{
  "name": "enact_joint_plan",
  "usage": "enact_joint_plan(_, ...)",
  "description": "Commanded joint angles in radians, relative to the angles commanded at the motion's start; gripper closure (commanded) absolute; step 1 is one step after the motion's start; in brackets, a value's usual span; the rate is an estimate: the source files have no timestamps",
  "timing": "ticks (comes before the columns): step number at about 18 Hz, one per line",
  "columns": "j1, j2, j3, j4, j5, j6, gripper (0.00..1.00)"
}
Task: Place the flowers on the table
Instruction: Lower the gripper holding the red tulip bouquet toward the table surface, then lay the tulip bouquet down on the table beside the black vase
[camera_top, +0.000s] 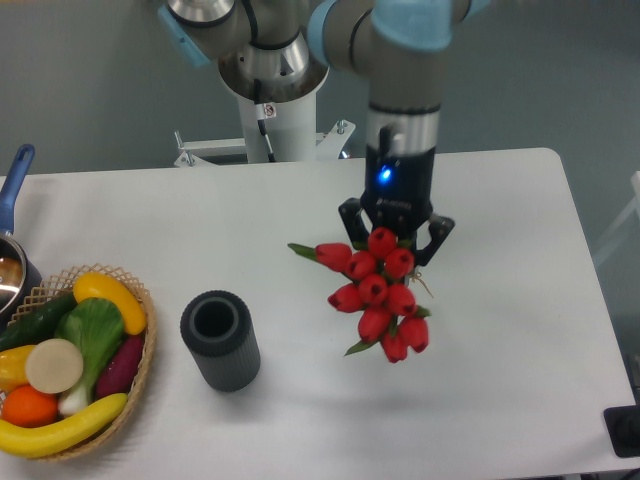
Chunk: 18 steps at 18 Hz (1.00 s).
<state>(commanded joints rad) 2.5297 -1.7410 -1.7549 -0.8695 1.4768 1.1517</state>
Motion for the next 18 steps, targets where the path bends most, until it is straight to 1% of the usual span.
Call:
enact_joint_plan(1, -0.006, -0.006, 0.0, -0.022, 0.045, 0.022, 0.62)
enact_joint_plan(3, -0.023, -0.035, -0.009, -0.043, 0.118, 0.026, 0.62)
enact_joint_plan(5, -0.043, -0.073, -0.025, -0.049, 0.204, 0.029, 0.62)
enact_joint_plan(8, -0.077, -0.149, -0.015, -0.049, 0.307, 0.028, 0.62)
enact_joint_plan(12, -0.104, -0.228, -0.005, -0.04, 0.396, 0.025, 0.62)
enact_joint_plan(16, -0.114, -0.262, -0.002, -0.039, 0.409, 0.016, 0.62)
enact_joint_plan(17, -0.118, -0.265, -0.002, -0.039, 0.409, 0.016, 0.61)
enact_joint_plan(18, -0.118, -0.27, -0.003, -0.039, 0.405, 0.016, 0.58)
